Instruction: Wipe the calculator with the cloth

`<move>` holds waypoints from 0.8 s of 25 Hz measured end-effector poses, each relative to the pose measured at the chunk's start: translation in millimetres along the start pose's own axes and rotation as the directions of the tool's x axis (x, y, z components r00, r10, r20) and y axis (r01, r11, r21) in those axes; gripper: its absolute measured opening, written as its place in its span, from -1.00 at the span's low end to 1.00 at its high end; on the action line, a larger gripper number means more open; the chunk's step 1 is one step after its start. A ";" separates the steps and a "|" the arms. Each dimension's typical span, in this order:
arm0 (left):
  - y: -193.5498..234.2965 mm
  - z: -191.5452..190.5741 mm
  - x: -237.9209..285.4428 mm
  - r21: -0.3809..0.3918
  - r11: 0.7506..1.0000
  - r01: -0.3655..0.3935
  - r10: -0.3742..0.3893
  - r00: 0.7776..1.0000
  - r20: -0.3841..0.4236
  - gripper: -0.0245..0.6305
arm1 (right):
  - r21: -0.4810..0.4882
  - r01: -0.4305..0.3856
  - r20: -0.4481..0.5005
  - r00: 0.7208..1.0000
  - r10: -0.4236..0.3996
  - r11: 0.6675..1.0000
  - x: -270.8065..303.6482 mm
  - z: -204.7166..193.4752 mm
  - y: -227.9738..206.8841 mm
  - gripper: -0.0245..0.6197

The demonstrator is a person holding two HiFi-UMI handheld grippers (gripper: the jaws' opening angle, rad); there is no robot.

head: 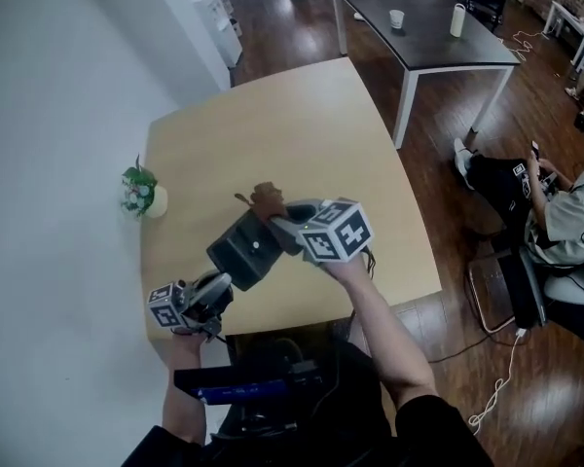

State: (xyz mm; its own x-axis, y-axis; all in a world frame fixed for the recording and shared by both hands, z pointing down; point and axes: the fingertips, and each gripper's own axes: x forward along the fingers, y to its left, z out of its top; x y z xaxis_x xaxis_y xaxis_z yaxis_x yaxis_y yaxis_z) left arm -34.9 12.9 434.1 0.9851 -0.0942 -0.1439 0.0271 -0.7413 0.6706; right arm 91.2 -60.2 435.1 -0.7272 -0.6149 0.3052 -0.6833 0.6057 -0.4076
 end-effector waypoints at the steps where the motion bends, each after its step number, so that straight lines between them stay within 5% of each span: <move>1: 1.4 -0.8 0.4 -0.010 1.000 -0.011 0.011 1.000 0.008 -0.78 | 0.001 0.027 0.005 1.000 -0.028 1.000 -5.8 -0.1 -9.0 -0.70; 4: 8.0 2.6 2.6 -0.035 0.999 -0.015 0.017 0.999 0.047 -0.79 | -0.008 0.048 0.072 0.996 -0.047 0.999 -24.4 20.5 -11.4 -0.71; 8: 16.2 12.3 16.0 -0.040 0.999 0.013 -0.010 0.998 0.060 -0.79 | -0.016 -0.137 0.190 0.972 0.137 0.990 -29.8 62.7 43.6 -0.71; 11: 10.3 21.5 27.2 -0.017 0.997 0.078 -0.077 0.995 0.061 -0.79 | -0.059 -0.214 0.149 0.964 0.220 0.975 -12.4 68.7 66.6 -0.70; 16: 11.1 34.5 31.1 -0.014 0.992 0.127 -0.125 0.989 0.084 -0.78 | -0.054 -0.046 0.092 0.994 0.051 0.997 -12.1 59.9 5.5 -0.70; 20: 16.6 35.5 28.7 -0.021 0.992 0.127 -0.125 0.988 0.089 -0.79 | -0.029 0.108 0.068 0.992 -0.106 0.994 -28.8 46.3 -45.0 -0.71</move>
State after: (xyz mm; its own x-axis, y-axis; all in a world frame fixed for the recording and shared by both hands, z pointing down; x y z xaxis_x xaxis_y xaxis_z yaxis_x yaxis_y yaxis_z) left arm -12.2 -25.7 415.2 0.9549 -0.0595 -0.2909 0.1560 -0.7332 0.6619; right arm 145.9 -93.1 404.8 -0.6446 -0.7086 0.2870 -0.7594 0.5501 -0.3473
